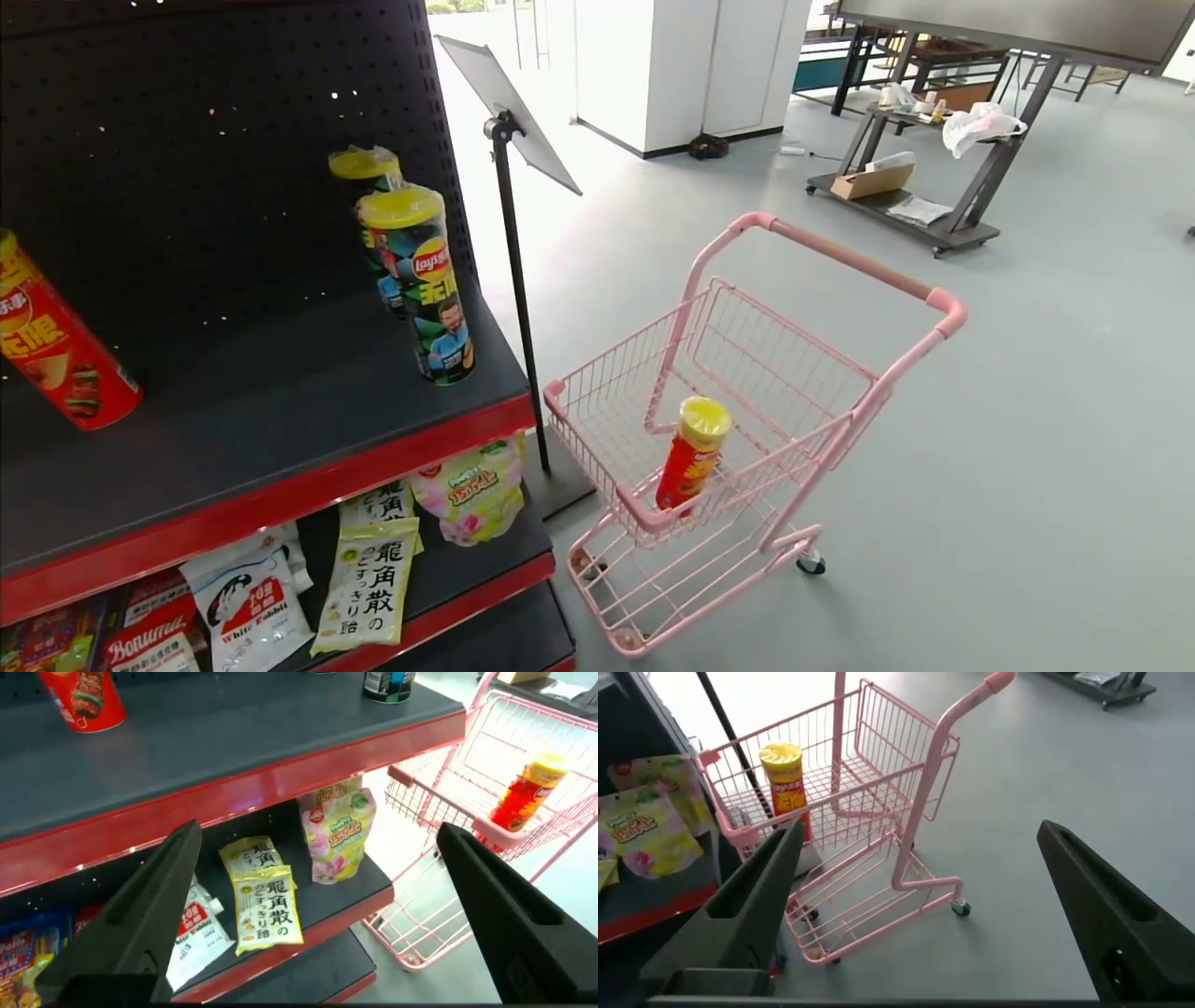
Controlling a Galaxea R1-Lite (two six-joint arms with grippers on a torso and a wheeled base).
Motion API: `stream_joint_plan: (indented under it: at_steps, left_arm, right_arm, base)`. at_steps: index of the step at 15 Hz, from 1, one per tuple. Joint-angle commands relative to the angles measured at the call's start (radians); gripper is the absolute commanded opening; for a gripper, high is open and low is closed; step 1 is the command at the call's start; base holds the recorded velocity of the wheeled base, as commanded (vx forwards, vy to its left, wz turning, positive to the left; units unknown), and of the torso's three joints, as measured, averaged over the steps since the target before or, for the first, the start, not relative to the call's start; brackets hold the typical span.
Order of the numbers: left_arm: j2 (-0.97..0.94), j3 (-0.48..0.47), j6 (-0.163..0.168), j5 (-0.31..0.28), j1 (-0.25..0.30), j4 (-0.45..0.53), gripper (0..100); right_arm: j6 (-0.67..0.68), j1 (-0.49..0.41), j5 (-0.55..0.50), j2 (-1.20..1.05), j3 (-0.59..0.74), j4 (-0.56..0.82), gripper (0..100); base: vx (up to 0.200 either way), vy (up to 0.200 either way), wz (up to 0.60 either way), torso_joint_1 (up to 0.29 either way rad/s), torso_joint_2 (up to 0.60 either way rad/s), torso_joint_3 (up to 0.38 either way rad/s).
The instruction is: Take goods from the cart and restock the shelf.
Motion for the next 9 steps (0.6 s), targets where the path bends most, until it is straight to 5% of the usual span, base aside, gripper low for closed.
stream_joint_plan:
  at_steps: [1, 9]
  left_arm:
    - [0.001, 0.0, -0.001, 0.0, 0.0, 0.0, 100]
    - [0.001, 0.0, -0.003, 0.0, 0.0, 0.0, 100]
  right_arm:
    - [-0.001, 0.0, 0.0, 0.0, 0.0, 0.0, 100]
    - [0.002, 0.0, 0.0, 0.0, 0.0, 0.0, 100]
  base:
    - [0.2, 0.0, 0.0, -0.012, -0.01, 0.007]
    - [0.0, 0.0, 0.0, -0.041, 0.09, 0.056]
